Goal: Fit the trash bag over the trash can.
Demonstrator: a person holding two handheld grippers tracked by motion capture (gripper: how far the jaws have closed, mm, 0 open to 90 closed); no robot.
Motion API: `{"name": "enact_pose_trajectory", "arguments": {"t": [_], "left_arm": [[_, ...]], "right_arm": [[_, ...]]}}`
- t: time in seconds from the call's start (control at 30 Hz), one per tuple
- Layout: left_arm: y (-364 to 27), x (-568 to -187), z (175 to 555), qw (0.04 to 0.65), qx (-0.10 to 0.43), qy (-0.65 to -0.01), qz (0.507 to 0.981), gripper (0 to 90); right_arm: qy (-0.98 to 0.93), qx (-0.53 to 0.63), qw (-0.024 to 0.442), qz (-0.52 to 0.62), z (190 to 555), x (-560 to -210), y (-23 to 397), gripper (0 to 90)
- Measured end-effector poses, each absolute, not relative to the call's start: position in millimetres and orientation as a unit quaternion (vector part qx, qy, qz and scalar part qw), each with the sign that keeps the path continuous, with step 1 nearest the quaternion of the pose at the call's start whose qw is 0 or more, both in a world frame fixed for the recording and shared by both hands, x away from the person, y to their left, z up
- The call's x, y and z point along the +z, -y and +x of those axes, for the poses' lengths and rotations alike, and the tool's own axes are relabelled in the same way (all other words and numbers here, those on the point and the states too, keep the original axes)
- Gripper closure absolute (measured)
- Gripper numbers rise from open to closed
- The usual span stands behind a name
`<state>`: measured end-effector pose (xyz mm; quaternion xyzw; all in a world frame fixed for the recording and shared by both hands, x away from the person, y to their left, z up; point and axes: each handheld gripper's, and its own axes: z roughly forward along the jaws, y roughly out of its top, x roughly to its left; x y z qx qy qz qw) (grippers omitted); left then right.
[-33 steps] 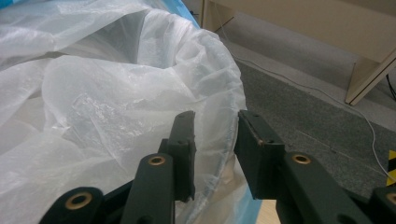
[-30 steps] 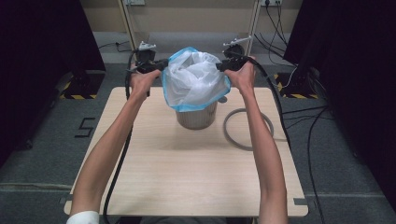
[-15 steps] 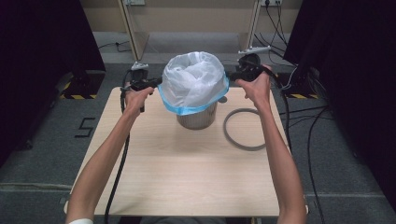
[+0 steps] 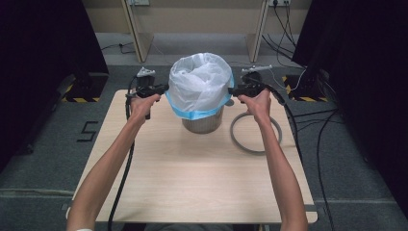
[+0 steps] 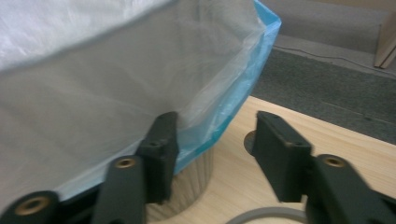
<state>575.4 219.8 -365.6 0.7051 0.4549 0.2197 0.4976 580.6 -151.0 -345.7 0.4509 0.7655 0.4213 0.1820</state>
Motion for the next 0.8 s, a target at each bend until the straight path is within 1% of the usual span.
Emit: {"name": "enact_pose_trajectory", "arguments": {"t": [0.07, 0.1, 0.2, 0.27, 0.37, 0.5, 0.53, 0.6, 0.67, 0.77, 0.8], "left_arm": [[-221, -367, 576, 0.495, 0.222, -0.456, 0.705, 87.3], [-221, -368, 576, 0.493, 0.224, -0.456, 0.706, 87.7], [-223, -377, 578, 0.485, 0.224, -0.462, 0.708, 88.6], [-225, -382, 579, 0.482, 0.223, -0.466, 0.707, 88.7], [-228, -390, 579, 0.479, 0.221, -0.472, 0.707, 88.8], [-234, -399, 580, 0.471, 0.225, -0.478, 0.707, 87.7], [-235, -401, 580, 0.472, 0.225, -0.48, 0.704, 85.6], [-239, -400, 578, 0.474, 0.226, -0.483, 0.701, 80.8], [-245, -394, 574, 0.477, 0.232, -0.483, 0.696, 72.0], [-253, -384, 567, 0.475, 0.244, -0.482, 0.695, 61.0], [-254, -380, 564, 0.476, 0.247, -0.478, 0.696, 58.7]], "right_arm": [[-0.768, 0.426, 0.17, 0.447, 584, -353, 151, 71.7], [-0.772, 0.421, 0.172, 0.444, 587, -356, 152, 77.7], [-0.775, 0.418, 0.171, 0.441, 591, -364, 155, 87.9], [-0.778, 0.412, 0.172, 0.442, 594, -368, 156, 90.0], [-0.782, 0.402, 0.173, 0.443, 597, -374, 157, 90.0], [-0.793, 0.377, 0.188, 0.44, 600, -383, 157, 90.0], [-0.794, 0.372, 0.192, 0.441, 601, -385, 157, 87.2], [-0.793, 0.366, 0.195, 0.446, 600, -385, 158, 75.7], [-0.791, 0.363, 0.202, 0.449, 597, -379, 161, 65.5], [-0.779, 0.371, 0.218, 0.456, 590, -359, 168, 55.9], [-0.774, 0.378, 0.22, 0.459, 587, -351, 171, 53.7]]}}
